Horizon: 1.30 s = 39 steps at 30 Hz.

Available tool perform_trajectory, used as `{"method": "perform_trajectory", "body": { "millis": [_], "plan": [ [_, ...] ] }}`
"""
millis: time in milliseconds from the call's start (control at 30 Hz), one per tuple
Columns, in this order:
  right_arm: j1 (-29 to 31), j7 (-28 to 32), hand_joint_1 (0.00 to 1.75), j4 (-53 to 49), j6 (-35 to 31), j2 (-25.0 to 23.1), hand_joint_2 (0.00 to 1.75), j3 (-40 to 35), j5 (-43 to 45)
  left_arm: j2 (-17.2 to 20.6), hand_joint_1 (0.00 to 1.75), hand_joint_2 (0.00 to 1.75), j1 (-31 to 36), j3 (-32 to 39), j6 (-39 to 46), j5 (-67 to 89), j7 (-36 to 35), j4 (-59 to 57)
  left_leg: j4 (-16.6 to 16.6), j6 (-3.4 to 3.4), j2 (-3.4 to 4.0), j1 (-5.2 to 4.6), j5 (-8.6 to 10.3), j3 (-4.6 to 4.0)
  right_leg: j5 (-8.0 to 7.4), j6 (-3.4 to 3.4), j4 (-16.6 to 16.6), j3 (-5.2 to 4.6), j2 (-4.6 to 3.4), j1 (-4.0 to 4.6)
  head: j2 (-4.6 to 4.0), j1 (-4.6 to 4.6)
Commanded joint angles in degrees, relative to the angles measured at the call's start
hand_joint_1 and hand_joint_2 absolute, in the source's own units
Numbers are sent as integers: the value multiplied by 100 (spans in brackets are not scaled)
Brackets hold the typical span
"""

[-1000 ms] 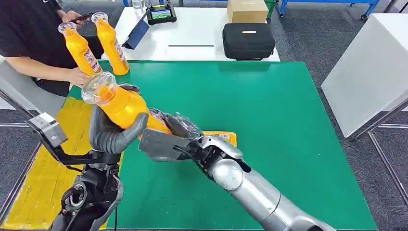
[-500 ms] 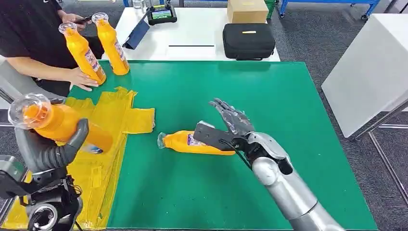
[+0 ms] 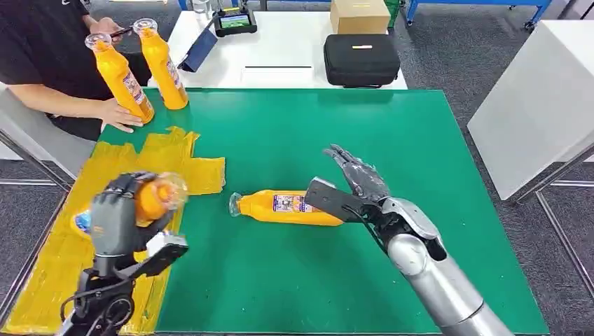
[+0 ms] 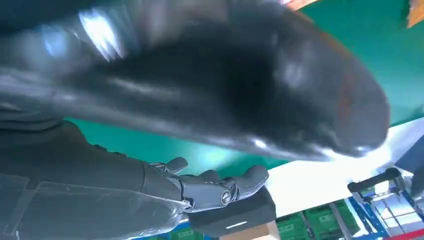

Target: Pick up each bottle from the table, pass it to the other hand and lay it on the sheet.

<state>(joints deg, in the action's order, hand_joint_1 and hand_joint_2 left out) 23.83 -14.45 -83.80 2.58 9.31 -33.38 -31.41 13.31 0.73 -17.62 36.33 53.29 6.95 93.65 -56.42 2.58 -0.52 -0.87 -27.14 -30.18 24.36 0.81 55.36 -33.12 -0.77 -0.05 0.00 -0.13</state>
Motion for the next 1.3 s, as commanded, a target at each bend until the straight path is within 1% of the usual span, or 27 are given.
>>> {"method": "perform_trajectory", "body": {
  "millis": [33, 67, 100, 167, 200, 233, 267, 300, 333, 367, 433, 533, 567, 667, 733, 833, 867, 933, 1067, 1167, 1200, 1267, 1300],
  "plan": [
    [125, -54, 0, 14, 10, 269, 0, -185, 131, 469, 175, 175, 479, -1220, -346, 258, -244, -1435, 7, -17, -7, 2, -4, 19, 8, 1, -5, 21, 15, 1, 0, 0],
    [129, -73, 0, 11, 18, 286, 0, -189, 172, 473, 175, 175, 532, -1361, -388, 211, -255, -1635, 9, -22, -12, 3, -5, 26, 11, 0, -6, 29, 21, 2, 0, 2],
    [129, -84, 0, 6, 22, 294, 0, -186, 196, 483, 175, 175, 575, -1468, -402, 208, -256, -1800, 12, -13, -13, -2, 1, 18, 5, 1, -7, 20, 17, -2, 0, 0],
    [116, -99, 0, -12, 28, 314, 0, -181, 241, 550, 175, 175, 702, -1754, -485, 130, -240, -2086, 17, -25, -18, 0, -1, 37, 10, 1, -13, 40, 27, -1, 0, 0],
    [113, -103, 0, -15, 30, 314, 0, -178, 247, 555, 175, 175, 709, -1778, -490, 129, -243, -2117, 12, -19, -17, -1, 0, 25, 6, 1, -8, 28, 20, -2, 0, -2],
    [67, -124, 0, -20, 35, 319, 0, -156, 264, 602, 175, 175, 796, -1942, -645, 25, -277, -2263, 9, -23, -12, 2, -2, 28, 6, 1, -7, 30, 18, 2, 0, 0],
    [67, -124, 0, -20, 35, 319, 0, -156, 264, 602, 175, 175, 796, -1942, -645, 25, -277, -2263, 8, -20, -9, 2, -1, 21, 4, 0, -7, 23, 16, 2, 0, -2],
    [36, -141, 0, -6, 47, 312, 0, -142, 262, 611, 173, 175, 856, -2006, -869, -83, -389, -2333, 7, -24, -11, 4, -2, 25, 7, 0, -7, 29, 21, 4, 0, 0],
    [22, -165, 0, 2, 68, 318, 0, -144, 246, 610, 0, 175, 885, -2025, -1052, -177, -454, -2354, 8, -18, -13, 1, 0, 19, 5, 0, -7, 22, 20, 1, 0, 0],
    [4, -188, 0, 1, 89, 307, 0, -128, 229, 611, 0, 0, 925, -2044, -1208, -164, -636, -2365, 6, -24, -15, 5, -2, 23, 7, 0, -7, 28, 24, 4, 0, 0],
    [-14, -189, 0, 0, 91, 300, 0, -119, 228, 610, 0, 0, 958, -2054, -1253, -156, -668, -2334, 3, -18, -14, 4, -2, 14, 6, 0, -4, 18, 18, 4, 0, 0],
    [-19, -237, 0, 28, 184, 287, 0, -85, 144, 682, 0, 0, 1027, -2133, -1345, -173, -627, -2298, 1, -30, -5, 10, -10, 28, 11, 0, -5, 32, 16, 9, 0, 0],
    [-7, -239, 0, 54, 201, 278, 0, -72, 135, 724, 0, 0, 1059, -2171, -1290, -105, -557, -2309, 1, -15, -8, 4, -3, 9, 6, 1, -2, 12, 14, 3, 0, 0],
    [54, -219, 0, 160, 277, 261, 0, -87, 124, 846, 0, 0, 1129, -2266, -1131, 153, -394, -2322, 1, -23, -5, 8, -7, 20, 8, 0, -3, 23, 14, 7, 0, 0],
    [68, -213, 0, 186, 287, 263, 0, -95, 124, 860, 0, 0, 1133, -2270, -1125, 161, -370, -2315, 0, -17, -2, 6, -4, 11, 4, 0, -1, 14, 7, 6, 0, 0],
    [159, -169, 0, 341, 341, 284, 0, -171, 145, 952, 0, 0, 1191, -2382, -1090, 259, -118, -2311, 1, -13, 0, 3, -2, 6, 1, 0, 0, 8, 4, 2, 0, 0],
    [185, -164, 0, 388, 348, 274, 0, -189, 147, 985, 0, 0, 1245, -2430, -1155, 237, -33, -2335, -2, -25, 1, 8, -6, 18, 5, 0, 0, 21, 8, 7, 0, 0],
    [194, -162, 0, 406, 348, 267, 0, -196, 147, 1003, 0, 0, 1266, -2449, -1158, 224, 12, -2330, 1, -11, -3, 3, 0, 3, 0, 0, 0, 5, 5, 2, 0, 2],
    [194, -164, 0, 404, 344, 266, 0, -200, 147, 1008, 0, 0, 1274, -2463, -1166, 217, 38, -2321, -1, -22, 2, 7, -6, 15, 4, 0, -1, 18, 5, 5, 0, 0],
    [140, -172, 0, 420, 410, 223, 0, -190, 72, 1119, 0, 0, 1399, -2607, -1313, 144, 289, -2274, 1, -16, -1, 5, -4, 10, 3, 0, -1, 13, 6, 4, 0, 0],
    [104, -186, 0, 437, 460, 192, 175, -145, -35, 1159, 0, 0, 1443, -2631, -1315, 35, 381, -2206, -2, -21, -2, 8, -7, 13, 5, 0, 0, 17, 9, 7, 0, 0],
    [23, -208, 0, 452, 521, 180, 175, -66, -192, 1132, 0, 0, 1468, -2536, -1250, -358, 569, -2054, 0, -12, -6, 4, -2, 5, 2, 0, 0, 8, 8, 4, 0, 0],
    [-59, -241, 0, 447, 530, 188, 175, 16, -281, 1048, 0, 0, 1465, -2374, -1244, -974, 757, -1873, -1, -20, -3, 8, -5, 11, 4, 0, -1, 16, 8, 7, 0, 0]
  ]
}}
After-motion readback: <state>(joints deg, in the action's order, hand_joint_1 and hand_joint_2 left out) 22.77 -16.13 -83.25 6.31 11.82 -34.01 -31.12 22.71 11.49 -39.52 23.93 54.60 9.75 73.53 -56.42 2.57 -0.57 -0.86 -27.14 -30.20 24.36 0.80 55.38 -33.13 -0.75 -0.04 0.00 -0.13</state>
